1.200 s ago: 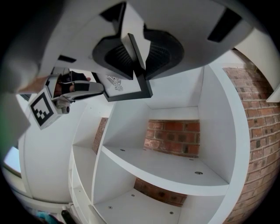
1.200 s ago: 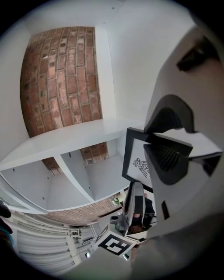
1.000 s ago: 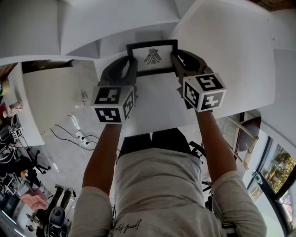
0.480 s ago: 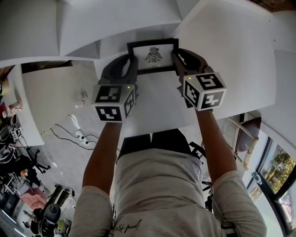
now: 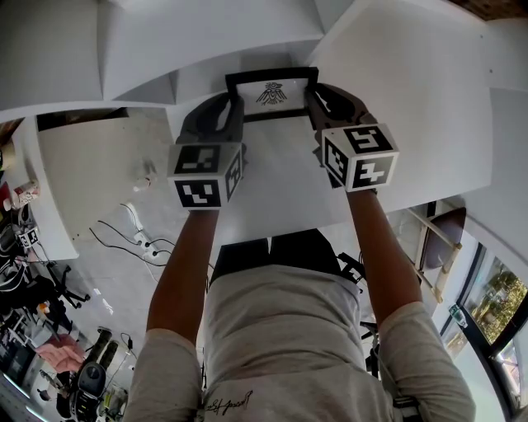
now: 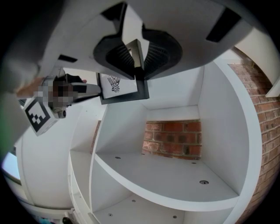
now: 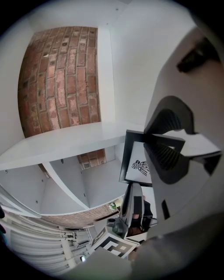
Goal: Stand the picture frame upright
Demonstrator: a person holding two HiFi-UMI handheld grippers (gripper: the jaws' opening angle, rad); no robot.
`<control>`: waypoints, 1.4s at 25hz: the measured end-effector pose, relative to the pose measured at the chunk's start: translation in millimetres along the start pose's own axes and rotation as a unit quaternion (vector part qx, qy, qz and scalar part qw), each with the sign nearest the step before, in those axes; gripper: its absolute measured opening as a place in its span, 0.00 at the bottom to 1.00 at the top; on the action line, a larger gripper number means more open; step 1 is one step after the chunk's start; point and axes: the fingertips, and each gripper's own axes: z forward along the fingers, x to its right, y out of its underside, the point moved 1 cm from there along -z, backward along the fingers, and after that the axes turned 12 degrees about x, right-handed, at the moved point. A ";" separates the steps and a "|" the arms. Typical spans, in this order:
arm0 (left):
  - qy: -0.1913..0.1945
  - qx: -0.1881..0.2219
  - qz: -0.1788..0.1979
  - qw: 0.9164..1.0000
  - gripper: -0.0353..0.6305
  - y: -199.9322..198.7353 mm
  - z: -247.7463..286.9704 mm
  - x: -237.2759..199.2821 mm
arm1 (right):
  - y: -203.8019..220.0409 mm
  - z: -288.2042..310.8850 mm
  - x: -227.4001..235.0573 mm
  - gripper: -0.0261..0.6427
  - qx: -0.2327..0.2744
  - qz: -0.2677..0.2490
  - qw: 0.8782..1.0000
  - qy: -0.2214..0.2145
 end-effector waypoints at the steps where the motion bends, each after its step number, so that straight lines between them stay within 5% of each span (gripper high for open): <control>1: -0.002 -0.001 0.003 1.000 0.17 0.2 1.1 -0.7 | -0.9 0.7 1.1 0.15 0.000 -0.002 1.000 0.002; 35: -0.018 -0.004 0.018 1.000 0.14 3.0 14.5 -8.2 | -4.4 9.1 6.9 0.14 0.001 -0.010 1.000 0.013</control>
